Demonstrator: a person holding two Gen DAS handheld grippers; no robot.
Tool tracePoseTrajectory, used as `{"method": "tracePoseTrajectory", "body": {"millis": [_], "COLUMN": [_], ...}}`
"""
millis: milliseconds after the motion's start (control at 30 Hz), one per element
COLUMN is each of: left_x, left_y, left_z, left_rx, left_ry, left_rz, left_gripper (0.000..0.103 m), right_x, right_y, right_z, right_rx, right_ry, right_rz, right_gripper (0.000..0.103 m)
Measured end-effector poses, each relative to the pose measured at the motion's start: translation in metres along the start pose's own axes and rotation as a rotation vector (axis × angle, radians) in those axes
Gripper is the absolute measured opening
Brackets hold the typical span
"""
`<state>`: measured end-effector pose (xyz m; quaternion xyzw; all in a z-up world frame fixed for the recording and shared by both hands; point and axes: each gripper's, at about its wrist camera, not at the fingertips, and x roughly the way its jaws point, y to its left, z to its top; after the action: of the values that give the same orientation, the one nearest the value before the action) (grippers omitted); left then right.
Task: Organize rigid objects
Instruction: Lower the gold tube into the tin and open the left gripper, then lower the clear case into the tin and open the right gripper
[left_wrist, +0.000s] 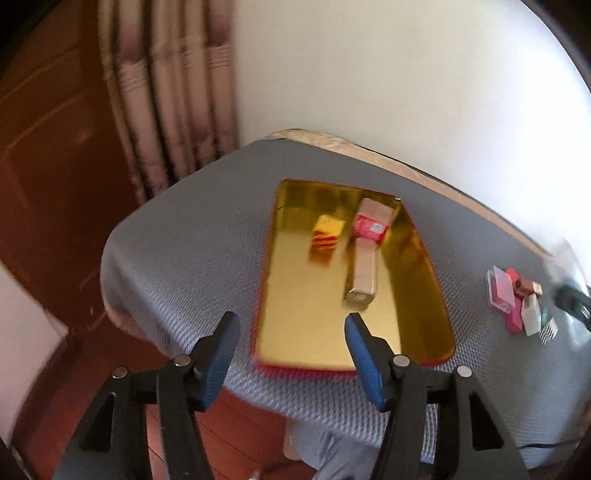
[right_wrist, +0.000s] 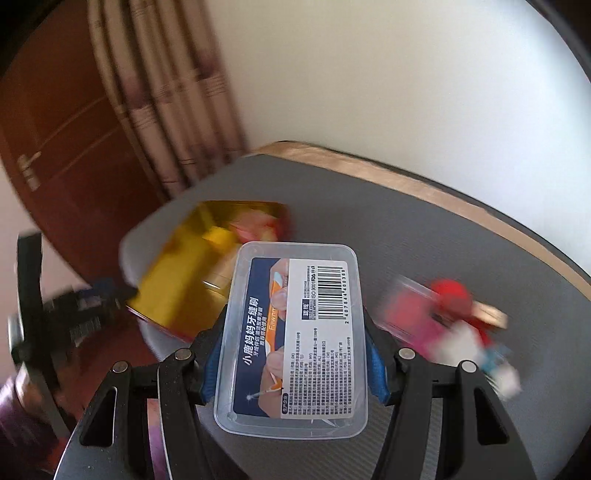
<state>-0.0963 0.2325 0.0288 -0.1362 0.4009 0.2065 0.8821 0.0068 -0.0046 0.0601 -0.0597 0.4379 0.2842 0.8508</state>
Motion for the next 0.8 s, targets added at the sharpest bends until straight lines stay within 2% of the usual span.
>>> {"method": "tracePoseTrajectory", "body": {"millis": [167,300,500,633,800], "left_x": [-0.008,-0.001,0.005,0.004,0.011], "left_y": [0.033,0.041,0.045,0.044,0.048], "left_z": [-0.009,-0.007,-0.009,-0.011,-0.011], "left_rx": [-0.059,-0.051,-0.035,-0.023,-0.029], "left_ry": [-0.03,-0.014,0.008,-0.002,0.03], "left_rz": [-0.043,0.011,0.052,0.091,0.085], "left_gripper": [0.061,0.061,0.061,0.061,0.061], "right_x": [0.074,0.125,0.174,0.19,0.204], "right_y": [0.067,0.099,0.112,0.117,0.123], "right_z": [0.037,0.048,0.049,0.05,0.052], "right_rx": [-0.048,-0.056,-0.036,-0.028,-0.027], "right_ry": [0.111,0.188,0.261,0.284,0.299], "right_rz": [0.118,0.136,0.124,0.114,0.106], "right_gripper": [0.059,0.059,0.059,0.059,0.059]}}
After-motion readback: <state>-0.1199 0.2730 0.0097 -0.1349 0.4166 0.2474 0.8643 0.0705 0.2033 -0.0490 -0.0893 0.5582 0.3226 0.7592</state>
